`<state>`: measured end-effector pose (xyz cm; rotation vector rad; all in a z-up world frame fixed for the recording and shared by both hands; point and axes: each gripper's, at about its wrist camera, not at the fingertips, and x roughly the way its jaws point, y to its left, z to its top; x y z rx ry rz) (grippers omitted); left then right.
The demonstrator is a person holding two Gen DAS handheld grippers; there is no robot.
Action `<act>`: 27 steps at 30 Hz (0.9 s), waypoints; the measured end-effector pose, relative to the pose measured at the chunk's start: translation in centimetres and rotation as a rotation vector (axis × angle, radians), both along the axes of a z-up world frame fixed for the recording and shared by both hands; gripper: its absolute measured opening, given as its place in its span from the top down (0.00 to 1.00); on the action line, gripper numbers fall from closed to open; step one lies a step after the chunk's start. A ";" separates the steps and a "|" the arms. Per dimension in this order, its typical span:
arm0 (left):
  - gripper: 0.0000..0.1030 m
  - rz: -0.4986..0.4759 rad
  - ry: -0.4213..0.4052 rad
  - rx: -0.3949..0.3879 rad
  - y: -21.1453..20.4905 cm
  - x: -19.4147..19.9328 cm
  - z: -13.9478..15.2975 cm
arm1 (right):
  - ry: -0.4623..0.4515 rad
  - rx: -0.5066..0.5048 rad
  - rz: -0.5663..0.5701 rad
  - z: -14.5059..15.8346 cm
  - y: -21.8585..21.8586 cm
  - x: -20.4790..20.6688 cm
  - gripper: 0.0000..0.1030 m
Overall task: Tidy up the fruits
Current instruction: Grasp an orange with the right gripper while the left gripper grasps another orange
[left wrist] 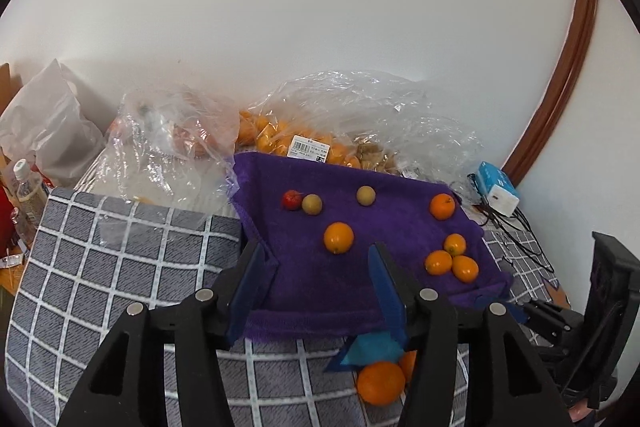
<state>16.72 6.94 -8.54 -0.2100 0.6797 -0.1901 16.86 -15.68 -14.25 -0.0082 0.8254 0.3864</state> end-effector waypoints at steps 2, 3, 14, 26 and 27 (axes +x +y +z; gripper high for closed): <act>0.48 -0.002 0.009 0.009 0.5 -1.3 -0.4 | 0.011 0.009 0.042 -0.5 0.7 -1.1 0.57; 0.48 -0.003 0.019 0.017 0.9 -1.9 -0.7 | 0.017 0.004 0.062 -0.8 1.2 -1.5 0.57; 0.48 0.000 0.119 0.049 2.3 -4.8 -4.0 | 0.088 -0.075 0.120 -3.9 4.1 -1.2 0.57; 0.48 -0.122 0.169 0.093 -3.7 -3.9 -5.2 | 0.066 -0.032 -0.078 -2.2 -3.0 -1.7 0.61; 0.48 -0.137 0.176 0.098 -4.4 -3.7 -5.4 | 0.063 -0.031 -0.100 -2.0 -3.9 -2.0 0.61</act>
